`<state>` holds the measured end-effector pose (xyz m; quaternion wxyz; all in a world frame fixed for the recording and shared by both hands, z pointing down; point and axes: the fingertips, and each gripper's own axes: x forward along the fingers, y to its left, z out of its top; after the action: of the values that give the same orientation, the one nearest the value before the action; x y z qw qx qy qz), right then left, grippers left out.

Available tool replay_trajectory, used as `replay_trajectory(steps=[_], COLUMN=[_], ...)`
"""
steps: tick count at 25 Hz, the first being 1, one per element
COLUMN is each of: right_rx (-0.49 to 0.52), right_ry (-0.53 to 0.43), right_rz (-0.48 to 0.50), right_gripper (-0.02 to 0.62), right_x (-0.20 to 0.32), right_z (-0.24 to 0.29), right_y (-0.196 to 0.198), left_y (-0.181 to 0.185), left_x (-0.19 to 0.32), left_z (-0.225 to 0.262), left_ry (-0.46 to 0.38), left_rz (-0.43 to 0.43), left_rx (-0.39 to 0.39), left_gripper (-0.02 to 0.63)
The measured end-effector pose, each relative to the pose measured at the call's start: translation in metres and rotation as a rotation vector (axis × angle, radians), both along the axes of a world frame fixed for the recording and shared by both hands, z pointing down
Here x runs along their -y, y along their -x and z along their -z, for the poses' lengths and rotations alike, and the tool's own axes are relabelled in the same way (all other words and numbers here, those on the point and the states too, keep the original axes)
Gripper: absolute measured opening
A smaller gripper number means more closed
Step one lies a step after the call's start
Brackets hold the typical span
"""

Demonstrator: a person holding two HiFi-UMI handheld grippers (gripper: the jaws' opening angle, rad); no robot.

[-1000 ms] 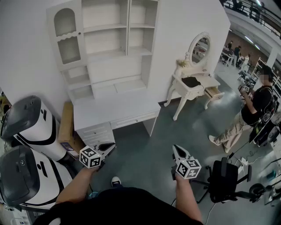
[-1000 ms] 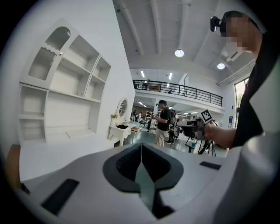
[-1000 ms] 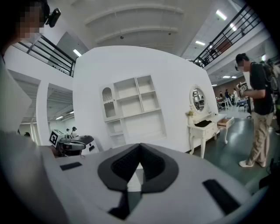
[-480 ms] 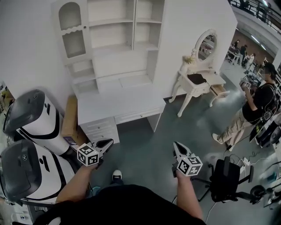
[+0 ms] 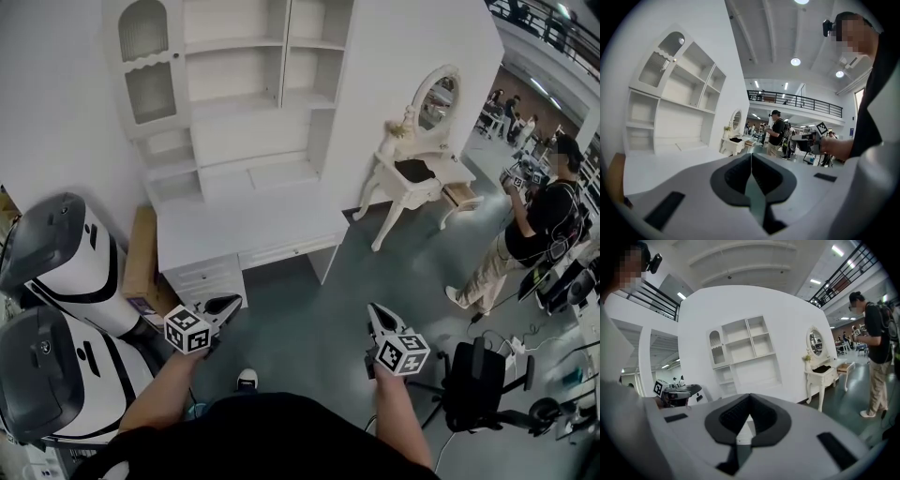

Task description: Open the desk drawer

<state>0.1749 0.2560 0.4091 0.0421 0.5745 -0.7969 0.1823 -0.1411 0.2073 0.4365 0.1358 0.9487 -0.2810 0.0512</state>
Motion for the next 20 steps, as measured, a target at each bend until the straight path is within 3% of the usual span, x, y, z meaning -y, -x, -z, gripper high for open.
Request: replay_trajectory(steps=[7,20], right_rx=[-0.001,0.001], right_ry=[0.033,0.034], right_rz=[-0.009,-0.073], right_gripper=[0.0,0.0], right_x=[0.025,0.085], right_z=[-0.01,-0.008], right_y=[0.01,0.039], left_y=[0.013,0.018], left_x=[0.048,0.141], left_z=[0.001,-0.003], left_ry=[0.002,0.021], left_rz=[-0.005,-0.117], left_rx=[-0.023,-0.039], left_gripper=[0.012,0.012])
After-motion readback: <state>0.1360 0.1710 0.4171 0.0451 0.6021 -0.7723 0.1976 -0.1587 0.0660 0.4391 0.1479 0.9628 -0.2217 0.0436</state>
